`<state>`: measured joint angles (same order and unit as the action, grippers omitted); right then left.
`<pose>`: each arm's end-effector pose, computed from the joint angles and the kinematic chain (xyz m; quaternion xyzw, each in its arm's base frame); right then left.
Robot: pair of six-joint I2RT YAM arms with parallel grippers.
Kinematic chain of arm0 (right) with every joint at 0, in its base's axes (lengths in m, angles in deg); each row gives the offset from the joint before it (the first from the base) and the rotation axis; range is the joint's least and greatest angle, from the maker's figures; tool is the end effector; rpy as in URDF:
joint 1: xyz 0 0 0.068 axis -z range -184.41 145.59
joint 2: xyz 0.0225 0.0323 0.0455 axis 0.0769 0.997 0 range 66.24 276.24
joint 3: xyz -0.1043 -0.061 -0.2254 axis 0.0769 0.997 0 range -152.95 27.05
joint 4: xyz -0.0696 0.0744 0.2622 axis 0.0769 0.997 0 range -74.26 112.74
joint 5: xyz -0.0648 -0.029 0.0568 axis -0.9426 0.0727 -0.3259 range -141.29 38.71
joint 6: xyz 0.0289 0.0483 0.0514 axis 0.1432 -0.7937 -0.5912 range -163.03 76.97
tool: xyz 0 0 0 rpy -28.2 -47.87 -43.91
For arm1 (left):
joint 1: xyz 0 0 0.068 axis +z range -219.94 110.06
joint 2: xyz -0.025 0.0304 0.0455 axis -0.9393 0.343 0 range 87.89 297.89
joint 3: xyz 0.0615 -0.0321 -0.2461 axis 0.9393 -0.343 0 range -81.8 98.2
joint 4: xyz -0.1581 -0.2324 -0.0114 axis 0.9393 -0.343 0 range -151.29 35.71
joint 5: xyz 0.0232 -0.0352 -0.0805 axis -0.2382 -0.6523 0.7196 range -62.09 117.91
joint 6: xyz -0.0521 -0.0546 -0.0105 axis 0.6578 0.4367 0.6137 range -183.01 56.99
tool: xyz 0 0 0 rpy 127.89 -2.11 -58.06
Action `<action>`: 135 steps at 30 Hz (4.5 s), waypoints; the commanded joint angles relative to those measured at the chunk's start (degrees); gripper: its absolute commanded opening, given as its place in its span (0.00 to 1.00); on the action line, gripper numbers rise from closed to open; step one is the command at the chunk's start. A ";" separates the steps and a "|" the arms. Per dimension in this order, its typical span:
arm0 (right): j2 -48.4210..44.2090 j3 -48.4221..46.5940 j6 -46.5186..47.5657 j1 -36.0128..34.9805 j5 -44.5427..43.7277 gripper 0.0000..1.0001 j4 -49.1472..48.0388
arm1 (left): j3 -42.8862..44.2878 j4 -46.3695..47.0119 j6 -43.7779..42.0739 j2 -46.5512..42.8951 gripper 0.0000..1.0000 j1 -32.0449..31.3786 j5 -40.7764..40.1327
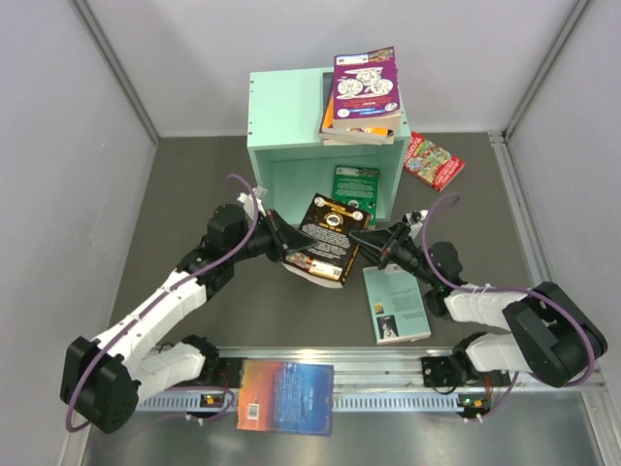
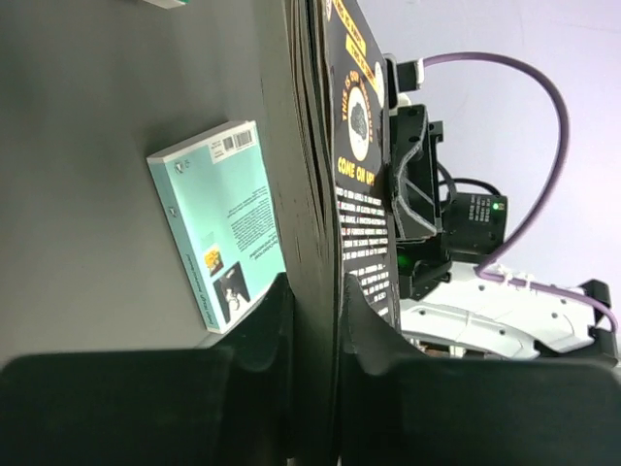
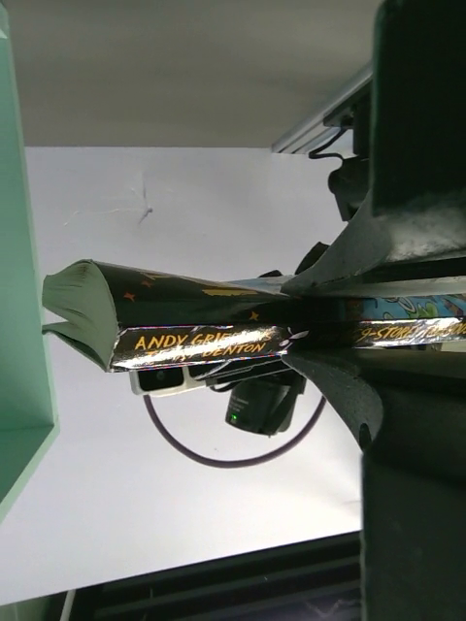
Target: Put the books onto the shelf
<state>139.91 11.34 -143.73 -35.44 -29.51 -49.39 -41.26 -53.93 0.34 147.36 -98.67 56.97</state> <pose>0.2239 0.1627 0.1728 0.2548 0.6141 0.7231 0.1870 0.2389 -0.1667 0.2545 -0.0941 0.7939 -0.5482 0.2456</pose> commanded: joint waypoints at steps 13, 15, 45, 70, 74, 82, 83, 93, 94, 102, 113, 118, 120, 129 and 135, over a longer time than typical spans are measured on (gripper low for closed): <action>-16.07 7.79 -0.47 14.20 10.46 0.92 6.10 | 2.35 -0.01 -4.20 7.85 0.00 -2.73 -11.64; -25.65 8.58 3.21 17.82 13.89 0.96 14.98 | 4.45 0.25 -5.34 9.26 0.00 -3.17 -12.88; -46.33 3.22 19.32 33.49 30.25 0.95 61.43 | 21.59 41.30 2.83 51.61 0.00 -4.05 -25.55; -41.06 2.61 22.04 35.51 28.85 0.95 61.87 | 39.80 3.34 -10.00 55.94 0.66 0.08 -22.11; -39.57 0.16 26.33 35.51 27.71 0.95 64.75 | 38.57 -0.18 -12.63 52.17 0.70 0.08 -23.96; -37.55 -2.40 30.04 35.77 25.60 0.98 68.28 | 29.19 -4.40 -14.49 43.03 0.72 -0.01 -25.81; -37.11 -3.18 31.43 35.86 24.90 0.98 68.98 | 28.21 -4.66 -14.57 41.37 0.72 -0.01 -25.63; -21.91 -26.91 64.92 35.86 -5.23 0.98 111.86 | 17.22 -9.05 -15.71 31.51 0.72 -0.80 -23.00; -19.73 -29.27 66.24 35.86 -7.35 0.98 113.45 | 16.51 -10.54 -16.32 30.90 0.72 -1.32 -22.99; -11.01 -26.58 71.61 34.46 -9.83 0.99 116.72 | 9.58 -16.88 -17.65 20.71 0.70 -5.45 -18.88; -0.46 -21.30 66.26 18.47 -9.39 0.99 109.16 | 5.78 -9.95 -16.24 23.41 0.70 -11.78 -9.20; 2.00 -17.44 62.92 13.72 -8.25 0.98 103.63 | 8.77 -7.57 -15.89 30.87 0.70 -17.76 -7.62; 2.53 -16.38 61.95 11.62 -7.72 0.97 99.24 | 10.08 -5.91 -15.80 33.08 0.70 -19.16 -5.96; 1.74 -4.18 50.27 7.39 -1.48 0.59 74.05 | 8.07 8.68 -7.47 42.57 0.69 -20.05 2.05; -2.99 0.23 45.52 7.12 -0.07 0.26 65.57 | 6.32 14.23 -4.47 43.46 0.68 -20.31 3.37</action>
<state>136.12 7.08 -96.74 -26.50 -18.71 32.18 -33.55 -50.04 -7.29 189.01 -116.55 57.84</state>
